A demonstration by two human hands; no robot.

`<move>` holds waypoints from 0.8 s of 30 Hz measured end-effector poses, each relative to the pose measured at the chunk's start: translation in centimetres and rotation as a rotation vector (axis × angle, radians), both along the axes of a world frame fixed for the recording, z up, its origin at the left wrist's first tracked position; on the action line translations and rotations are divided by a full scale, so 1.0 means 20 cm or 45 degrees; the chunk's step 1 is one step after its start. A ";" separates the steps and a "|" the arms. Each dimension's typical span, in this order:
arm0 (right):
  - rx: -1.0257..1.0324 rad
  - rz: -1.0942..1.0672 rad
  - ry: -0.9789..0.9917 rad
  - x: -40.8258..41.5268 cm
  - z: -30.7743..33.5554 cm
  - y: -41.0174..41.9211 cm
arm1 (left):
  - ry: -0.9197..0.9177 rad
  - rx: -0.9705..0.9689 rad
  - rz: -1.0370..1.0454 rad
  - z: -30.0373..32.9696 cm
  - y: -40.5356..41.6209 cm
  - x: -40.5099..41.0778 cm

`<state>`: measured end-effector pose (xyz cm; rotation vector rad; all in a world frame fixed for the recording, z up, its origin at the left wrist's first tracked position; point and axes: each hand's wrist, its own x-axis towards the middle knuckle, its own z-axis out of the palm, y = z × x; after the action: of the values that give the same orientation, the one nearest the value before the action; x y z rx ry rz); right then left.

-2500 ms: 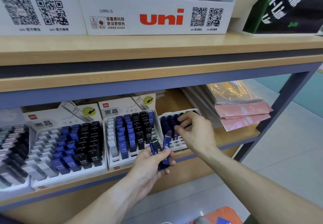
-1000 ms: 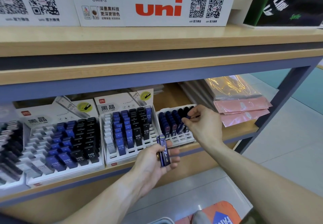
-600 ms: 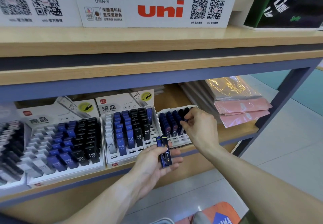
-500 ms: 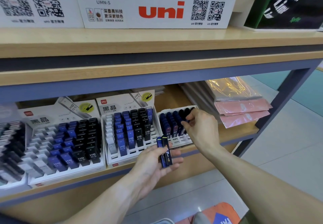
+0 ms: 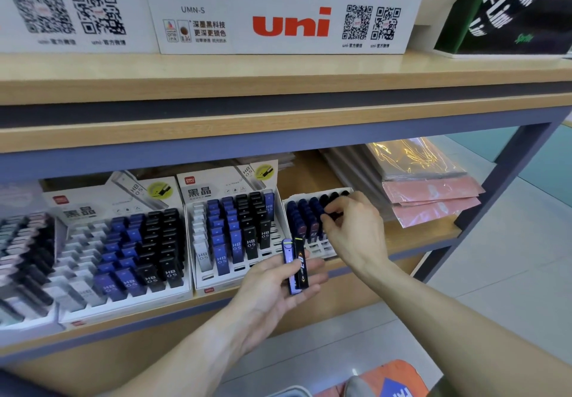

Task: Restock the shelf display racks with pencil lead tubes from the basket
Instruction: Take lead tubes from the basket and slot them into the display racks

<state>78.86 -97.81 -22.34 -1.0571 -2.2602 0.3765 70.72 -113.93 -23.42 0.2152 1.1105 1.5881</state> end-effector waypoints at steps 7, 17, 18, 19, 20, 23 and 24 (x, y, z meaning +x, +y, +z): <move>-1.092 0.299 0.187 0.07 0.13 -0.20 | 0.091 -0.007 -0.029 -0.03 -0.01 -0.01; -0.926 0.318 0.092 0.09 0.08 -0.13 | 0.094 -0.044 0.063 -0.05 0.00 -0.01; -0.814 0.298 0.052 0.09 0.08 -0.14 | 0.105 -0.054 0.067 -0.05 0.01 -0.01; -0.711 0.277 0.019 0.09 0.08 -0.15 | 0.119 -0.065 0.068 -0.06 0.01 0.00; -0.629 0.259 0.003 0.09 0.08 -0.16 | 0.136 -0.074 0.067 -0.06 0.01 0.00; -0.528 0.208 -0.004 0.09 0.06 -0.17 | 0.170 -0.082 0.060 -0.06 0.04 0.01; -0.528 0.197 0.002 0.09 0.06 -0.16 | 0.166 -0.079 0.058 -0.06 0.04 0.02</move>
<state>80.69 -101.04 -21.10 -1.0771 -2.3248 0.9420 71.14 -113.04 -24.64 0.2570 1.2715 1.5955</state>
